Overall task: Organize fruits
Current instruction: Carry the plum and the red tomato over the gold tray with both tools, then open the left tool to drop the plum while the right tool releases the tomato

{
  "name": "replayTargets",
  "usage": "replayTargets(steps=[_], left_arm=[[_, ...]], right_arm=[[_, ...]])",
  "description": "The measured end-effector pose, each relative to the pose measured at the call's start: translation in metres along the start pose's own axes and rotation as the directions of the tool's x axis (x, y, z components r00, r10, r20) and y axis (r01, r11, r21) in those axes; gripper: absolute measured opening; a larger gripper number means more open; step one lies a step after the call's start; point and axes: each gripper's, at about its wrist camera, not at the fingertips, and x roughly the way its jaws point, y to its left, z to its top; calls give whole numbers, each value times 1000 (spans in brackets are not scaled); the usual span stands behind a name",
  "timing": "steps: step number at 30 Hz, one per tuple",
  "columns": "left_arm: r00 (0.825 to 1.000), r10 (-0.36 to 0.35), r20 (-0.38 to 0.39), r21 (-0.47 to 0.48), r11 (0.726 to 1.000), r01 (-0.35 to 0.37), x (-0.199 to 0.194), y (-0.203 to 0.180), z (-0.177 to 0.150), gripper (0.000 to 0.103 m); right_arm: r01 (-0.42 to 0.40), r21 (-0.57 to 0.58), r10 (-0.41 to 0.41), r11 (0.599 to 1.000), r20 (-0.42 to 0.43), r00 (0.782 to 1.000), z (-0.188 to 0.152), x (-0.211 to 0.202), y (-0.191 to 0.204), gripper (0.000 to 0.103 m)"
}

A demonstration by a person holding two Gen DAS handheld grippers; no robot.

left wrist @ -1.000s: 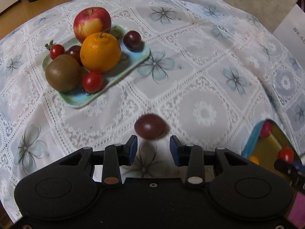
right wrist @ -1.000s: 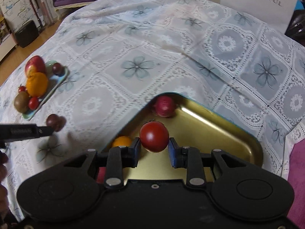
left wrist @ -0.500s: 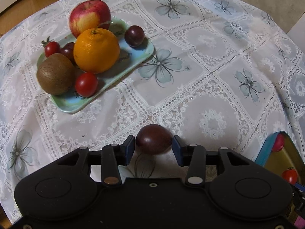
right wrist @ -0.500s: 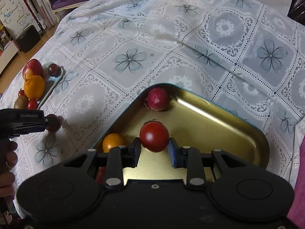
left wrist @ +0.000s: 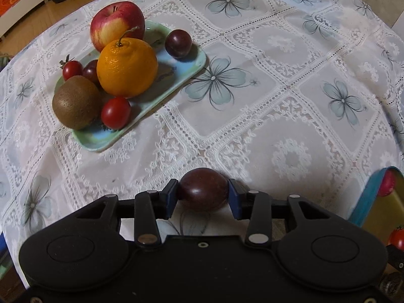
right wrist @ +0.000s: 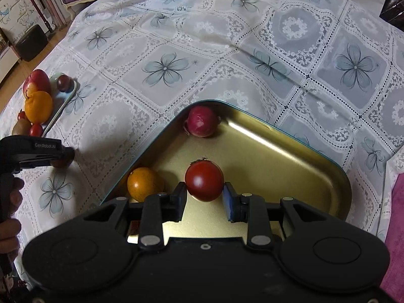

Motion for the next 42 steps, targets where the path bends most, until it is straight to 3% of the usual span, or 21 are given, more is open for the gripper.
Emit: replayTargets(steps=[5,12,18,27,42], left_arm=[[1000,12,13,42,999,-13,-24,-20,-15,50],[999,-38,19,107,994,36,-57,-56,-46,50],[999,-47,13,155,987,44,-75,-82,-71,50],[1000,-31,-3,210,977,31,-79,-113,-101,50],[999,36,-10,209,977,-33,-72,-136,-118,50]], right_arm=[[31,3,-31,1000,-7,999,0,-5,-4,30],[22,-8,-22,1000,-8,1000,0,-15,-9,30],[63,-52,-62,997,9,998,-4,-25,-11,31],[96,-121,-91,988,48,995,-8,-37,-17,31],[41,-130,-38,991,22,999,-8,-38,-28,31]])
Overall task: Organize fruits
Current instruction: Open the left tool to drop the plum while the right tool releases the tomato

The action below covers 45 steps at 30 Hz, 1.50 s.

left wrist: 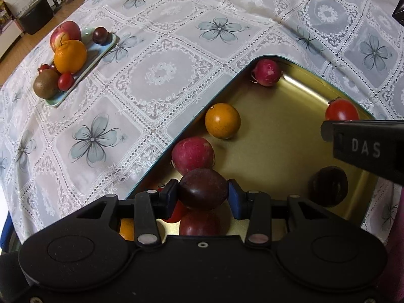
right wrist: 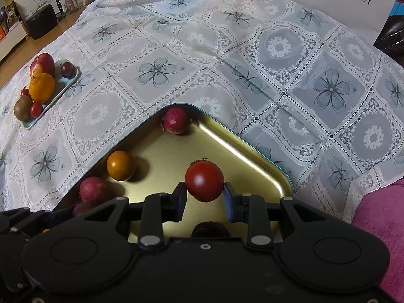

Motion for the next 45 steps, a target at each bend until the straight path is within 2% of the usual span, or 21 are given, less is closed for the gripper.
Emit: replayTargets(steps=[16,23,45], left_arm=[[999,43,8,21,999,-43,-3,-12,-7,51],[999,32,23,29,999,-33,-10,-16,-9,51],[999,41,4,-38,998,-40,-22,-6,-26,51]], right_arm=[[-9,28,9,1000,-3,1000,0,-2,-11,31],[-14,25,15,1000,-7,1000,0,-2,-11,31],[-96,-23,96,995,-4,995,-5,-15,-10,33]])
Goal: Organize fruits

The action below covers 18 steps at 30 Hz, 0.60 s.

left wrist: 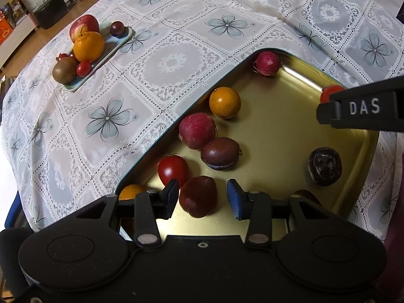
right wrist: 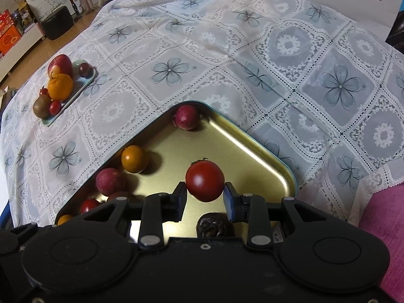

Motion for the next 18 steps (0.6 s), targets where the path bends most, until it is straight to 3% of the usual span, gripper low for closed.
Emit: replayTargets(steps=[18], left_arm=[[1000,13,13,-32,999,-12,-14,2,-16,51]], right_arm=[[37,-94,-34,995,35,999,-20,-25,-3,34]])
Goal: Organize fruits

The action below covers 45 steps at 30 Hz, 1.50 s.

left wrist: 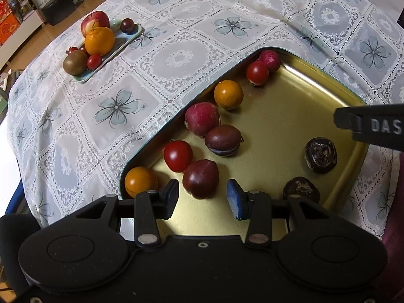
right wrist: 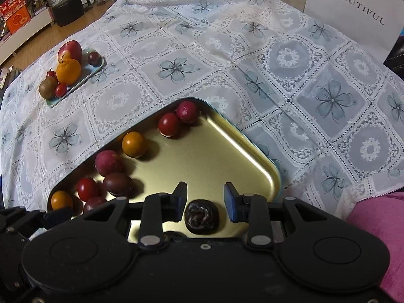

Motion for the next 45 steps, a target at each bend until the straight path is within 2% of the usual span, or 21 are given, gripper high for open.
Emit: replayTargets(steps=[6,11,23,45], left_arm=[[1000,11,2,-4,1000,-11,-2,-2,-7,51],[1000,9,3,-2,1000,-9,-5,-5,-12,51],[1000,-2,-8,6,1000,2,-7,-12,-20,51],[1000,-7,-17,-3,1000,7,-3,-11,-22,51]], right_arm=[[18,-33,-17,999,15,1000,-12,-7,-8,35],[29,-64,-30,998,-5,1000,-19,-6,-10,35],[8,-34,-9,999,-21,1000,-19,-5,-14,35],[-17,-44,16,999,-18,1000,-19,-6,-10,35]])
